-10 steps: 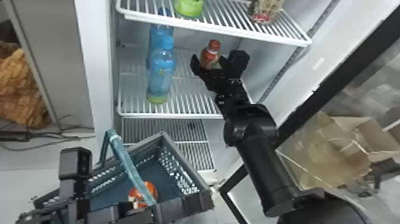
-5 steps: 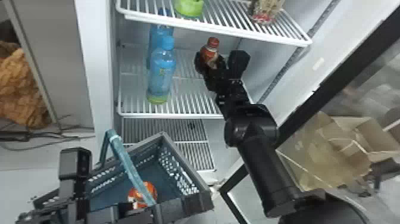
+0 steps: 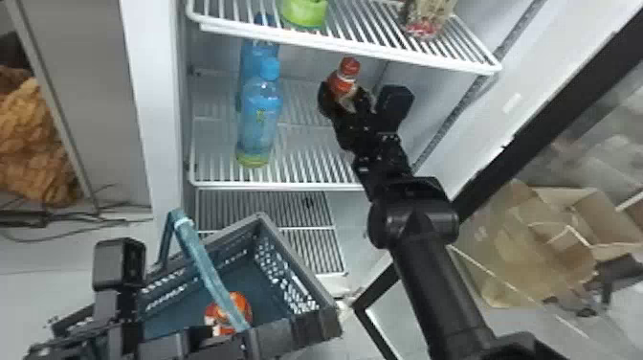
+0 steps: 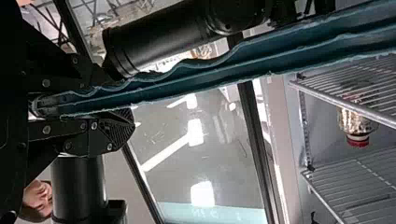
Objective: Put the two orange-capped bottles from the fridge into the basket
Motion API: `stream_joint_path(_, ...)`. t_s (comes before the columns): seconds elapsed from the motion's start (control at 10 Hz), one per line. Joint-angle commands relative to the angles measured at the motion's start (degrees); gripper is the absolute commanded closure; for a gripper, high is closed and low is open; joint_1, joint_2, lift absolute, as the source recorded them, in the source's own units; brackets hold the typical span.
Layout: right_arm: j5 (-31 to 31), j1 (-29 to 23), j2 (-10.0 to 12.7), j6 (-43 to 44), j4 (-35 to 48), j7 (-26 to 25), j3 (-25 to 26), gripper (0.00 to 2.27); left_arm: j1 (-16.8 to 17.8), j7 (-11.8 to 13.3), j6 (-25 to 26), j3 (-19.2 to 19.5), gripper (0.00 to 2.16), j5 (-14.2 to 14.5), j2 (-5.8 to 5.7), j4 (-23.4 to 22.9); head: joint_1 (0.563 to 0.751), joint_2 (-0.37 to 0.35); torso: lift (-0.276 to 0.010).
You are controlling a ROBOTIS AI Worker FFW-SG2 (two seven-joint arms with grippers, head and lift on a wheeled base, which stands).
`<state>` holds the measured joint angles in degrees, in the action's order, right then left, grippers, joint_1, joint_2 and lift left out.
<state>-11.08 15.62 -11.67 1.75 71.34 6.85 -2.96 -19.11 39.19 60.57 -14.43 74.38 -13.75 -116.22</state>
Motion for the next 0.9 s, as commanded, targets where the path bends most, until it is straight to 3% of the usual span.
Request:
stream_joint_path(0.0, -0.2, -4.2, -0.1, -1.9, 6.5, 0.8, 1.6, 0.7, -0.1, 0.0, 0.0, 0.0, 1.15, 0.0, 0.03, 0.0, 0.695, -0.35, -0.235)
stream_joint_path(0.8, -6.5, -30.0, -0.8, -17.9, 46.1, 4.7, 7.3, 0.7, -0.1, 0.2, 0.5, 0.0, 1.15, -0.1, 0.03, 0.0, 0.695, -0.35, -0.235)
